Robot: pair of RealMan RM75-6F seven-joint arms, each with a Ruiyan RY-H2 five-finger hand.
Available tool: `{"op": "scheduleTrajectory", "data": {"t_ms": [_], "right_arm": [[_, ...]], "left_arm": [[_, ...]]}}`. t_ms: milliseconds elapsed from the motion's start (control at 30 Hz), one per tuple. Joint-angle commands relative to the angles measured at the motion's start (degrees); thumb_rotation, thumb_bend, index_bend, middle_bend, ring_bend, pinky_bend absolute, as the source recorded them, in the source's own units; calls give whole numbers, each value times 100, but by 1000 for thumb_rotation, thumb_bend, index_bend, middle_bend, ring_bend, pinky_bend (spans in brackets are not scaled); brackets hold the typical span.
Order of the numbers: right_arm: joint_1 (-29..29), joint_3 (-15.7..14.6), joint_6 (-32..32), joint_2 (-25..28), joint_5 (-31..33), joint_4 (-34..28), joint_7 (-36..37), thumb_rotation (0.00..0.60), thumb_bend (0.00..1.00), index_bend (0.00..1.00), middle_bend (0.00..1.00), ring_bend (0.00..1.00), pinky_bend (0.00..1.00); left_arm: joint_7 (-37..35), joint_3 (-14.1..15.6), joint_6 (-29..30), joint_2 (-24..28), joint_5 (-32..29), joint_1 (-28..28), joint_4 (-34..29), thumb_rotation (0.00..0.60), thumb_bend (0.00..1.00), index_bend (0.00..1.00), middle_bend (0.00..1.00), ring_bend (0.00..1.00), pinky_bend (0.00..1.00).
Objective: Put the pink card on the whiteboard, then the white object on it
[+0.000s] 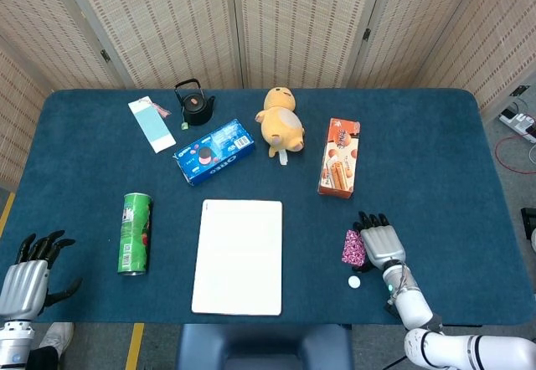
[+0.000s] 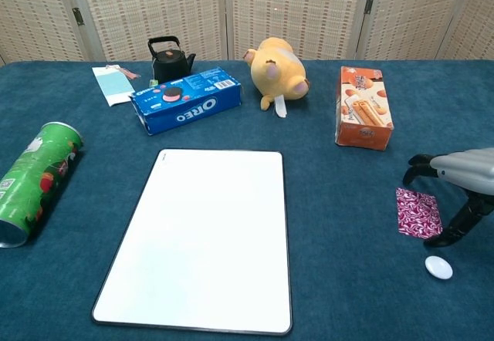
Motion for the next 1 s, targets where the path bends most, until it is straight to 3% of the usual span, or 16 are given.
{"op": "scheduleTrajectory", "data": {"t_ms": [33, 833, 1000], "right_arm": [[3, -16, 49, -17, -21, 2, 30, 421, 152, 194, 0, 0, 0], [16, -95, 280, -150, -20, 99, 90, 426, 152, 327, 42, 0, 0], [13, -105, 278, -155, -19, 115, 107, 427, 207, 344, 50, 0, 0]], "left_arm": [[-13, -2, 2, -1, -3, 2, 12, 600, 296, 278, 169, 181, 0], [-29, 9, -35, -12, -4, -14, 28, 600, 296, 275, 169, 181, 0], [-27, 10, -30, -10, 0, -12, 23, 600, 297, 275, 169, 181, 0]]}}
